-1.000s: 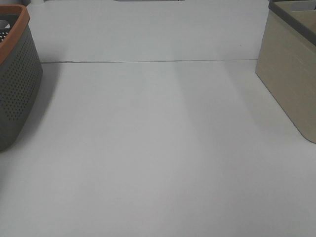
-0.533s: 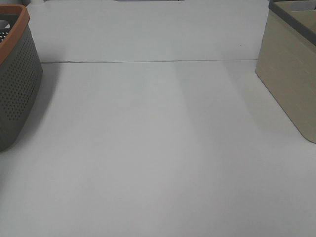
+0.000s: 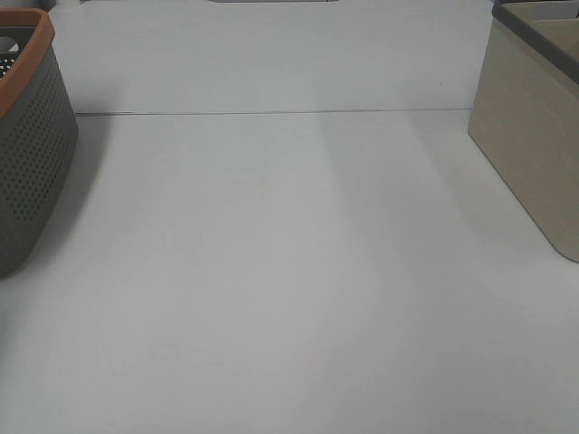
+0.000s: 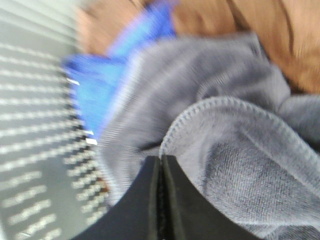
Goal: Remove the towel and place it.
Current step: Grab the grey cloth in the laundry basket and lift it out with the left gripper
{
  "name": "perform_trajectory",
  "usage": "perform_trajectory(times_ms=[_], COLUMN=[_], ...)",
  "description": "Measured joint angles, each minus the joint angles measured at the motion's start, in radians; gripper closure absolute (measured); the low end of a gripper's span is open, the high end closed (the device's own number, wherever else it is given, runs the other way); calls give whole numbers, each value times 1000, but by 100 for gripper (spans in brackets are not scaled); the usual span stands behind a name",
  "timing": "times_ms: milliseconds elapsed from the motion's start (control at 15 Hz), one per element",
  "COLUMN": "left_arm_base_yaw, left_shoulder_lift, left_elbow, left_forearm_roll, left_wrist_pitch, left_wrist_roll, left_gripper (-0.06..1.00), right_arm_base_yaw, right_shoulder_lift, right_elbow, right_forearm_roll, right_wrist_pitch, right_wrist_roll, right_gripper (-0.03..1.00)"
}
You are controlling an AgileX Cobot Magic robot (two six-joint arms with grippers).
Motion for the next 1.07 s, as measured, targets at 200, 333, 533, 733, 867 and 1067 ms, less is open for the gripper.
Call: perform_trajectory(times_ms=[200,333,533,733,867,1067], left_arm_base_yaw=[-9,-37,-96,-170,-218,-315], left_shoulder_lift=[-100,-166,-241,-293,-318,-334], left_elbow=[-24,-41,-65,-118,-167,-286], left_forearm_roll=[-15,-9,-8,-8,-8,-7], left_wrist_pitch=[0,-38,-102,-142,-160,-189], left_wrist_roll=[-12,-12,-12,-12,-24,-44], left_gripper=[94,94,94,94,94,94], right_arm_base_yaw=[0,0,0,0,0,0], right_shoulder_lift=[0,0,0,0,0,0], right_elbow=[0,0,0,0,0,0], right_forearm_roll=[0,0,0,0,0,0], right_wrist_pitch=[0,0,0,0,0,0], right_wrist_roll=[0,0,0,0,0,0], right_gripper=[20,20,20,20,20,20])
